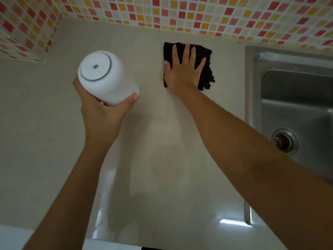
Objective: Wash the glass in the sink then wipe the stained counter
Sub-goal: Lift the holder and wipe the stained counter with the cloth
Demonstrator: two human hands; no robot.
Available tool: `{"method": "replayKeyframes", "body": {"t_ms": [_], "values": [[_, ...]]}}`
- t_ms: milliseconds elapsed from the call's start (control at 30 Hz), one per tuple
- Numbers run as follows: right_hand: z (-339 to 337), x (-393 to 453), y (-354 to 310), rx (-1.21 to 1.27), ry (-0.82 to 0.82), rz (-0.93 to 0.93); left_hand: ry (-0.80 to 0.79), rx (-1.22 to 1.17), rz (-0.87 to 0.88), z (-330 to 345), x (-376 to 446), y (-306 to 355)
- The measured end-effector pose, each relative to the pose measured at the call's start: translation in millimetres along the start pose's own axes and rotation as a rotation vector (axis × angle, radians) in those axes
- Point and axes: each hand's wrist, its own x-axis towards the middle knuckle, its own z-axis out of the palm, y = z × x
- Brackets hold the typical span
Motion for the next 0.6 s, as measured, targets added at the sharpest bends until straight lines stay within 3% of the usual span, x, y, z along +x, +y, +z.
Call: {"method": "replayKeyframes", "body": {"t_ms": [133, 300, 400, 600], "values": [[19.1, -112.1, 8.3, 0.034, 0.126, -0.096, 0.003, 0.009, 0.0, 6.5, 5.4, 5.7], [37.2, -313.6, 53.6, 0.009, 0.028, -0.212, -0.007, -0.028, -0.035, 22.7, 11.5, 3.2], [32.4, -277.9, 81.6, -0.005, 0.012, -0.212, -0.044, -0.022, -0.056, 34.3, 8.1, -1.4], [0.2, -69.0, 112.1, -0.004, 0.104, 0.1, -0.068, -0.032, -0.074, 51.1, -10.0, -6.7]]}}
